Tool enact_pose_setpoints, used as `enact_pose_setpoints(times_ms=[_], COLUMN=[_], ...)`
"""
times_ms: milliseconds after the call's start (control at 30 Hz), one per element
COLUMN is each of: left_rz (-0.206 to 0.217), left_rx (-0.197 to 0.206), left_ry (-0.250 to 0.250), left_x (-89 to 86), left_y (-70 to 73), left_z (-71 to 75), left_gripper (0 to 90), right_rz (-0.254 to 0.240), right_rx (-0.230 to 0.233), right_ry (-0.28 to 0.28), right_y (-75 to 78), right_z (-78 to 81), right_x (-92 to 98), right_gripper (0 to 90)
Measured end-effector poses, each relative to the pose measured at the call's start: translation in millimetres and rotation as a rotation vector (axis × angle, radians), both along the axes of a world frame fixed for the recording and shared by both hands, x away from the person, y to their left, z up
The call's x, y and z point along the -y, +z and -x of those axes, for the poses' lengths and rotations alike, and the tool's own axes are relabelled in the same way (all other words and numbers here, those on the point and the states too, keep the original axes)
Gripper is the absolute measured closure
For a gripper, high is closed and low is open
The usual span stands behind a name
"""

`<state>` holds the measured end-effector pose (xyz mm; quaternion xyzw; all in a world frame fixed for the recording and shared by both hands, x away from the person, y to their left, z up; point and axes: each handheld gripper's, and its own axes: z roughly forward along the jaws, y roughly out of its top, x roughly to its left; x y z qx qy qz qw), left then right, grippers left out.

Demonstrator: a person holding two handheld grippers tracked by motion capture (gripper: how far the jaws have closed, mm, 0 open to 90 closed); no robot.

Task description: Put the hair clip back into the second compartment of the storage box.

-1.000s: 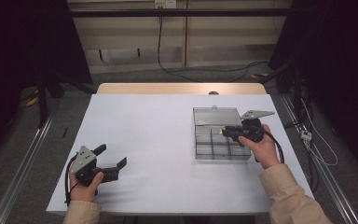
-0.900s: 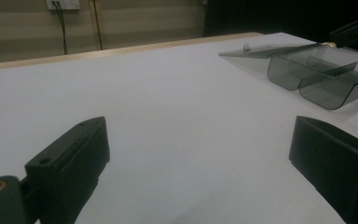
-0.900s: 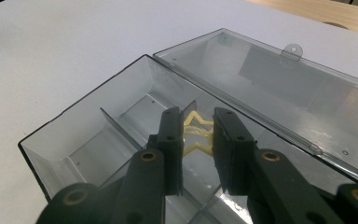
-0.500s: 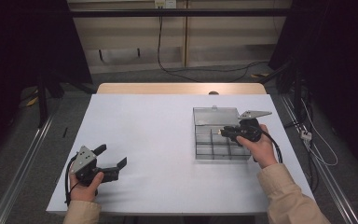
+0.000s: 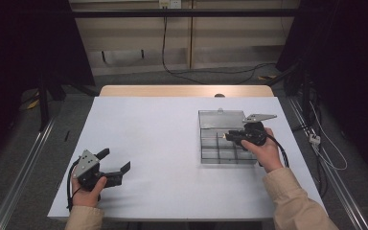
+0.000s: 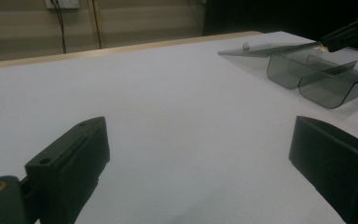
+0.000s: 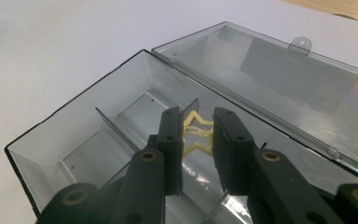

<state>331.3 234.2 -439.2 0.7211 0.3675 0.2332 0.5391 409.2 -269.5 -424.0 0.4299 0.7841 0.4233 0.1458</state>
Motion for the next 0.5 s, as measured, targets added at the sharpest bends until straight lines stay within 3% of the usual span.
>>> enact_pose_setpoints(times_ms=[500], left_rz=[-0.001], left_rx=[-0.001], left_ry=[0.000], left_x=[0.2], left_y=[-0.1], left_z=[0.1], left_gripper=[4.9], right_rz=[0.005], right_rx=[-0.002], right_ry=[-0.004], right_y=[-3.2], right_z=[-1.8], right_x=[-2.9], right_gripper=[73.8])
